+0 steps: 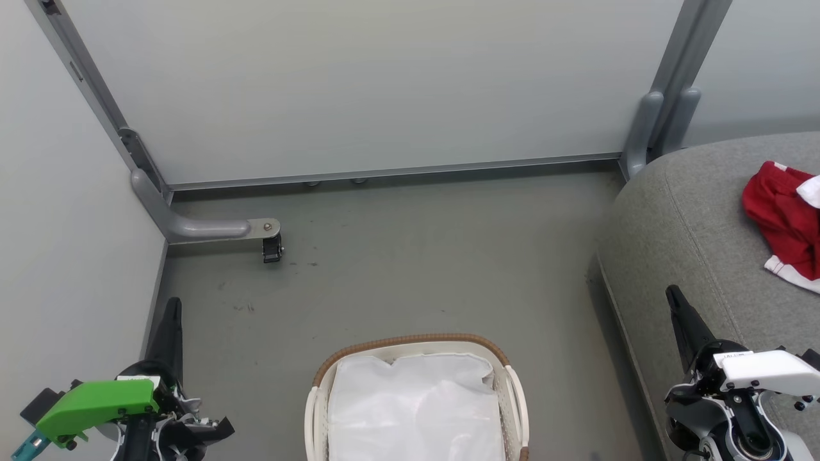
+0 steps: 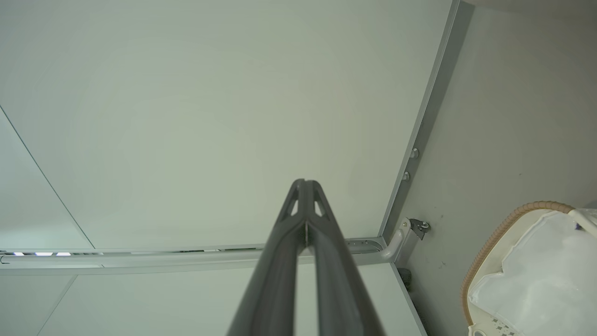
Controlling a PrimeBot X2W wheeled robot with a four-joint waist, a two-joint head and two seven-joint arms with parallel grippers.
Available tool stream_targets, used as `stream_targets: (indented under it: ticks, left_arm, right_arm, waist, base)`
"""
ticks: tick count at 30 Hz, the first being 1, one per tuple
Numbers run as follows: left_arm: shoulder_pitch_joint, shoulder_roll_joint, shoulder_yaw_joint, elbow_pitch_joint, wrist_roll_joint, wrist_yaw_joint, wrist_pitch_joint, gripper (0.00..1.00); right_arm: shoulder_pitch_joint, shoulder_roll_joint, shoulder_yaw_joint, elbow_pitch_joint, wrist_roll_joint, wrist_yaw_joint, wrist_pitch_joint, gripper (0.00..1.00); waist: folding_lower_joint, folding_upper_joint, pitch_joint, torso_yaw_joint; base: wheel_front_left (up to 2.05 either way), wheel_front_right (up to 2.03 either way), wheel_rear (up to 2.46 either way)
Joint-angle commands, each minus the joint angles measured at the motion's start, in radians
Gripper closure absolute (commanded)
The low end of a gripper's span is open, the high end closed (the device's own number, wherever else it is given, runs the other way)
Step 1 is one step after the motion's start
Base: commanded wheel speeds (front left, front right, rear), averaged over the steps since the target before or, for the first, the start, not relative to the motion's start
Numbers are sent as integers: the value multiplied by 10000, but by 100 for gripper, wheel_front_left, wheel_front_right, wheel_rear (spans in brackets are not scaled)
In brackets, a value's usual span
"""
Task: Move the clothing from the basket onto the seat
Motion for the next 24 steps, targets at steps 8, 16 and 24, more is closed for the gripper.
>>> stream_targets:
  ticks: [8, 16, 24]
  left_arm:
    - [-120, 70, 21, -22, -34, -43, 44, 100]
    - [-120, 70, 20, -22, -33, -44, 44, 100]
    - [-120, 70, 20, -22, -33, -44, 44, 100]
  right_arm:
    - [-9, -26, -20, -32, 38, 0, 12, 100]
    - [-9, -28, -20, -32, 38, 0, 11, 100]
    - [-8, -28, -20, -32, 38, 0, 11, 100]
  waist:
    - [0, 0, 0, 0]
    - [0, 0, 0, 0]
    - [0, 0, 0, 0]
  base:
    - [0, 0, 0]
    - [0, 0, 0]
    - [0, 0, 0]
